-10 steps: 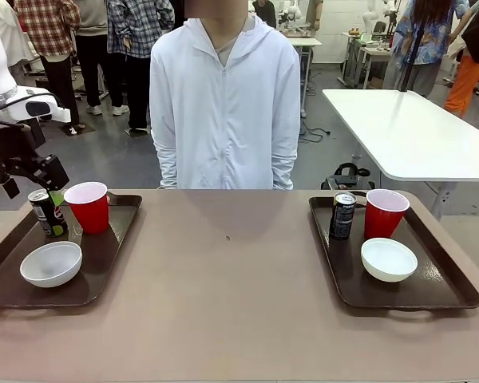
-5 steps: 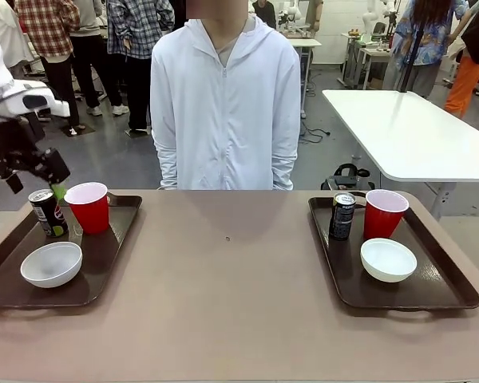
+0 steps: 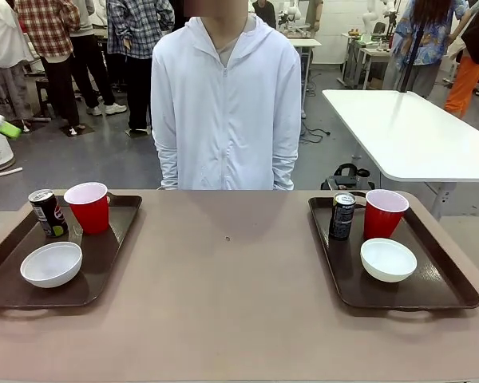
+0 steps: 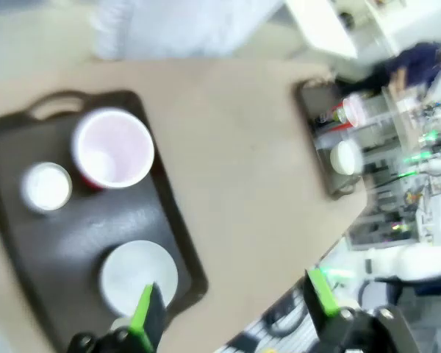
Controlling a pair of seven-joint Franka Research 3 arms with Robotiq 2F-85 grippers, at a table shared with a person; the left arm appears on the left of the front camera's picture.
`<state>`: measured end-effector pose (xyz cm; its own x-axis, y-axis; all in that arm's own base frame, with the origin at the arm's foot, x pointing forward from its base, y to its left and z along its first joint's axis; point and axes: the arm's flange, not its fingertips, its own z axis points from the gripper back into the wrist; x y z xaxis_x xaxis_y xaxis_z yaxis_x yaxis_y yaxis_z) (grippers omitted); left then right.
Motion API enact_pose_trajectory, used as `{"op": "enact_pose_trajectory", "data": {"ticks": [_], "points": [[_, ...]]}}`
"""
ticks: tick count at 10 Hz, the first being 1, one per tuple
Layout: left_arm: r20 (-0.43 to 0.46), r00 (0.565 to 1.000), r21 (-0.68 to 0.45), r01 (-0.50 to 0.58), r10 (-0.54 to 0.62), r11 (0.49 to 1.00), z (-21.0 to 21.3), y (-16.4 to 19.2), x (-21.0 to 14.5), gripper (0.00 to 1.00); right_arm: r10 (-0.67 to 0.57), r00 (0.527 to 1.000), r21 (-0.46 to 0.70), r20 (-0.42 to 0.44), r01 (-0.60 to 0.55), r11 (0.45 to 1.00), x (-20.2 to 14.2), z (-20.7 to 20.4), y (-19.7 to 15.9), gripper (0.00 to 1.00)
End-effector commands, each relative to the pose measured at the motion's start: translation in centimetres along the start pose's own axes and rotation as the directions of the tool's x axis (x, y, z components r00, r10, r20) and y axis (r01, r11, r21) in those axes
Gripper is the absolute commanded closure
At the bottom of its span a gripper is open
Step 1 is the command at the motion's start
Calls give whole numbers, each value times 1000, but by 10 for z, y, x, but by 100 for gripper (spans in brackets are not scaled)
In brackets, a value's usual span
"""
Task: Prepare tableware on both trays.
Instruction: Pick up a Picnic Bowl from the table and place it on a Handle tray.
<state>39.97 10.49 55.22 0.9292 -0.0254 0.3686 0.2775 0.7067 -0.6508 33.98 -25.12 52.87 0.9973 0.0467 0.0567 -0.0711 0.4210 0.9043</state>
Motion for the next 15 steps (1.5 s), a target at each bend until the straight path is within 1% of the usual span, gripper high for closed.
{"op": "enact_pose_trajectory", "data": {"ticks": [1,2,3,4,5,6,8,10,11,12,15], "points": [[-83,985,-162,-161,149,974,29,50,0,0,6,1000,-13,-1,-6,1000,-3,-4,-1,4],[-101,980,-189,-190,173,963,50,62,8,0,6,1000,-13,-1,-6,1000,-3,-4,-1,4],[-81,974,-203,-225,212,953,54,74,-1,0,6,1000,-13,-1,-6,1000,-3,-4,-1,4],[-96,964,-204,-264,249,943,50,89,1,0,6,1000,-13,-1,-6,1000,-3,-4,-1,4],[-146,947,-215,-313,287,925,50,109,10,0,6,1000,-13,-1,-6,1000,-3,-4,-1,4],[-144,945,-217,-321,295,922,42,116,5,0,6,1000,-13,-1,-6,1000,-3,-4,-1,4],[-170,929,-222,-362,329,906,42,144,5,0,6,1000,-13,-1,-6,1000,-3,-4,-1,4],[-185,927,-225,-362,325,904,46,151,3,0,6,1000,-13,-1,-6,1000,-3,-4,-1,4],[-271,919,-168,-339,287,926,46,138,-3,0,6,1000,-13,-1,-6,1000,-3,-4,-1,4],[-179,921,-203,-379,346,903,35,154,-3,0,6,1000,-13,-1,-6,1000,-3,-4,-1,4],[-179,921,-203,-379,346,903,35,154,-3,0,6,1000,-13,-1,-6,1000,-3,-4,-1,4]]}}
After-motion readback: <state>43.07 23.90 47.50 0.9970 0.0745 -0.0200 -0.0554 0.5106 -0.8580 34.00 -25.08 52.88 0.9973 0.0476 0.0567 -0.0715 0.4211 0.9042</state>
